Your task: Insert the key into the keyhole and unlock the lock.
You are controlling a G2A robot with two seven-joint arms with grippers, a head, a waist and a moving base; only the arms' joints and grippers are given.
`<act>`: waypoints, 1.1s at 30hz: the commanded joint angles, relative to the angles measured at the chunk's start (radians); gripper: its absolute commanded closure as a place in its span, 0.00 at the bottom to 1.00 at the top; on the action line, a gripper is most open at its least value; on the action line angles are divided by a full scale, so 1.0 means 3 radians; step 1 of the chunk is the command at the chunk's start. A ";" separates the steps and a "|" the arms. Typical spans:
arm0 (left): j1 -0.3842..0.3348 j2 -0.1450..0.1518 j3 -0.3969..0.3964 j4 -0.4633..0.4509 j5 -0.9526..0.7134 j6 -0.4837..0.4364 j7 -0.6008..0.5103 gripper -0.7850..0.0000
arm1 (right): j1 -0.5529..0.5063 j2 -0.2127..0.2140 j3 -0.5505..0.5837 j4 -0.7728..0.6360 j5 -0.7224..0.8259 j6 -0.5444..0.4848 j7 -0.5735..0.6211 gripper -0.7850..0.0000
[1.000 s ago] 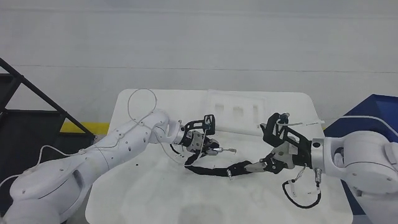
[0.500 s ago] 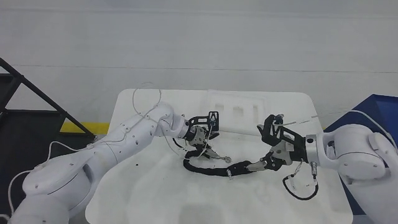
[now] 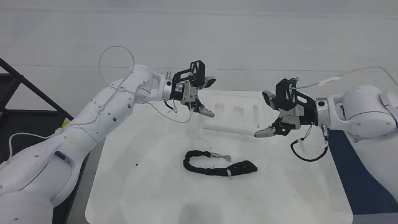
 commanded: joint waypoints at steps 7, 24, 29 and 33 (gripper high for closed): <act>-0.0293 0.0054 0.0199 0.0224 0.0034 0.0000 0.0549 0.00 | 0.0671 0.0081 -0.0355 0.0525 0.0049 -0.0195 -0.0195 0.00; -0.0727 -0.0082 0.0686 0.0679 0.0078 0.0000 0.1166 0.00 | 0.1200 0.0123 -0.0746 0.0909 -0.0078 -0.0329 -0.0329 0.00; -0.0726 -0.0081 0.0683 0.0678 0.0077 0.0000 0.1163 0.00 | 0.1199 0.0123 -0.0746 0.0909 -0.0077 -0.0328 -0.0329 0.00; -0.0726 -0.0081 0.0683 0.0678 0.0077 0.0000 0.1163 0.00 | 0.1199 0.0123 -0.0746 0.0909 -0.0077 -0.0328 -0.0329 0.00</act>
